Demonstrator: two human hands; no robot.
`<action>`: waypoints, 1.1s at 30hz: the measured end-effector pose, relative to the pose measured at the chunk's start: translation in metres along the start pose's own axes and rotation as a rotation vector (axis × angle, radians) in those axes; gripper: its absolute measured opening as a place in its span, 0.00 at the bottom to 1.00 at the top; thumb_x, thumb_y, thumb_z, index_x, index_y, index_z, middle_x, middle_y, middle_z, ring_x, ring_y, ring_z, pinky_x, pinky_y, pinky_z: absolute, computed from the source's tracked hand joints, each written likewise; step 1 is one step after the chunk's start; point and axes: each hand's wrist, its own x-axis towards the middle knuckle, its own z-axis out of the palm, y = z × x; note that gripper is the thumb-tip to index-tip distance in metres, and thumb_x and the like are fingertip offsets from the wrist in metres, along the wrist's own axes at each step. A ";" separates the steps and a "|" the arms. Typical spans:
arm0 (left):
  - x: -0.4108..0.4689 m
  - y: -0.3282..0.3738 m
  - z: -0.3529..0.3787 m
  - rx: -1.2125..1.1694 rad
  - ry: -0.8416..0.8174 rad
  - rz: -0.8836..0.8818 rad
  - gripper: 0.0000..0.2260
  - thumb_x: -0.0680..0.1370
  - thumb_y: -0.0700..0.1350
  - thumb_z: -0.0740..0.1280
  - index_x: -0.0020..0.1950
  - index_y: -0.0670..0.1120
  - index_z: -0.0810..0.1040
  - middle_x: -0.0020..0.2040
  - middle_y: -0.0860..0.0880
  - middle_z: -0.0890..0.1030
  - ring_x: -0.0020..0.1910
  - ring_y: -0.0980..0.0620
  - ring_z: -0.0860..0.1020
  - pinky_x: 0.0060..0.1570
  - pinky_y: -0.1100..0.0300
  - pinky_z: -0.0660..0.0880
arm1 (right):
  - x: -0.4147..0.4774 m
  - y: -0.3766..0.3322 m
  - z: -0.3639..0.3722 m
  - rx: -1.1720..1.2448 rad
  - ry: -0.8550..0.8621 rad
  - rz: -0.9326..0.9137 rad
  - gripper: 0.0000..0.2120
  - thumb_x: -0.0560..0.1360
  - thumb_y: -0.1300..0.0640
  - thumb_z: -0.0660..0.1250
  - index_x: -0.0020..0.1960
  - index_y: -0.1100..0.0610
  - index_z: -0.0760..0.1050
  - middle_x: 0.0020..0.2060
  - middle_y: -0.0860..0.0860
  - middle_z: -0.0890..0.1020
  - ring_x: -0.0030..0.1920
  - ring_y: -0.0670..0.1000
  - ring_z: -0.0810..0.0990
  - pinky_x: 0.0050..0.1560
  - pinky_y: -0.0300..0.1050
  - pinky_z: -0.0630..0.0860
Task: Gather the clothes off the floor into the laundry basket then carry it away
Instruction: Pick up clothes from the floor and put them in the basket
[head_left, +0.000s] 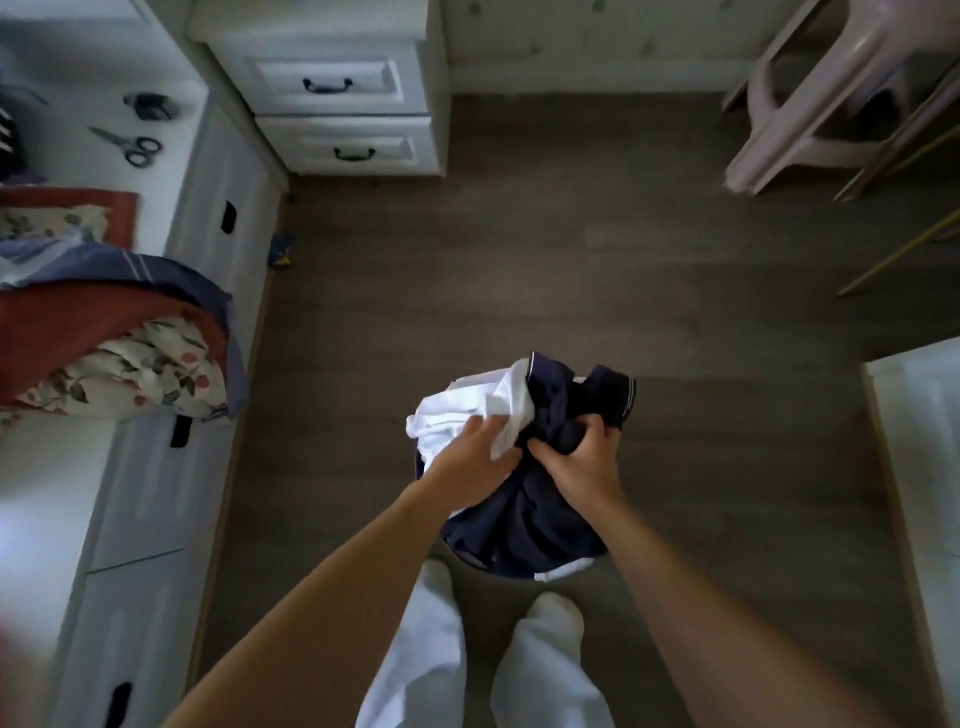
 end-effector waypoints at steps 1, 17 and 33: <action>0.011 -0.013 0.014 0.035 -0.060 -0.022 0.24 0.81 0.54 0.59 0.76 0.51 0.62 0.77 0.46 0.61 0.74 0.42 0.63 0.71 0.48 0.62 | 0.011 0.015 0.008 -0.036 -0.072 0.020 0.33 0.66 0.50 0.76 0.66 0.52 0.65 0.64 0.53 0.64 0.64 0.57 0.71 0.62 0.49 0.70; 0.153 -0.122 0.130 0.621 -0.274 0.045 0.26 0.79 0.63 0.57 0.73 0.71 0.49 0.76 0.53 0.27 0.73 0.33 0.28 0.64 0.21 0.46 | 0.148 0.146 0.093 -0.954 -0.288 -0.034 0.45 0.76 0.55 0.66 0.75 0.37 0.35 0.77 0.49 0.46 0.76 0.65 0.47 0.68 0.68 0.62; 0.221 -0.153 0.185 0.678 -0.274 -0.028 0.24 0.81 0.59 0.53 0.74 0.69 0.46 0.78 0.47 0.39 0.75 0.32 0.39 0.66 0.25 0.42 | 0.211 0.224 0.157 -1.191 -0.113 0.013 0.24 0.60 0.64 0.70 0.56 0.58 0.80 0.47 0.60 0.83 0.44 0.67 0.82 0.26 0.60 0.78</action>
